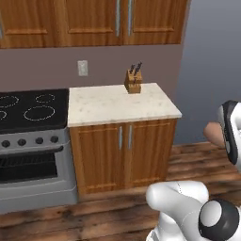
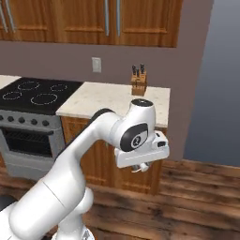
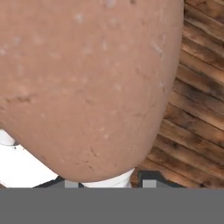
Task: Restock the sink supplies by placing the sponge and soap dispenser on the counter and next to the sink. Make sure the soap dispenser is upright.
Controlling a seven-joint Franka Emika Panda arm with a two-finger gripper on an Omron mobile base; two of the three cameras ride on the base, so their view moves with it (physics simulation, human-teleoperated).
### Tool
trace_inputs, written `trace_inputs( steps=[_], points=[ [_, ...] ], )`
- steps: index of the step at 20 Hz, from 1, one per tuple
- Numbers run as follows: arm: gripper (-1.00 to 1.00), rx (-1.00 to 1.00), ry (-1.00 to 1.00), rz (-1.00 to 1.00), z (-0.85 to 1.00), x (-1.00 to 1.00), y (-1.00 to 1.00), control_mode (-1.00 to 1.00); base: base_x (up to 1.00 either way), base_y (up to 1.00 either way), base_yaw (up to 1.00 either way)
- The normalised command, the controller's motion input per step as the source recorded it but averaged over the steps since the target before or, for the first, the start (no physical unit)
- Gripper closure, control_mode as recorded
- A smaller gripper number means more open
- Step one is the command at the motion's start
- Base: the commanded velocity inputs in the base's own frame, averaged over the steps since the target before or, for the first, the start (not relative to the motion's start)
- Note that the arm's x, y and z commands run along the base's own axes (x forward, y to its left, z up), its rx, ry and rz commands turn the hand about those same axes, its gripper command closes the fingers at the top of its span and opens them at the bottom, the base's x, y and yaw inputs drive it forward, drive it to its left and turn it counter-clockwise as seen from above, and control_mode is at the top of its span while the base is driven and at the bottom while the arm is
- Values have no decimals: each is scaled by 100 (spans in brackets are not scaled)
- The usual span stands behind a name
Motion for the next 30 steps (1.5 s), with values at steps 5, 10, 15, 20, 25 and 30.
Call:
trace_inputs(
  steps=[5,10,15,20,25,30],
  points=[
    [100,0,0,0,0,0,0,100,14,-15,-69],
    [100,0,0,0,0,0,0,100,13,0,-79],
    [100,0,0,0,0,0,0,100,19,0,-83],
    [100,0,0,0,0,0,0,100,29,2,-84],
    [100,0,0,0,0,0,0,100,70,9,-69],
    [100,0,0,0,0,0,0,100,100,3,-47]
  ],
)
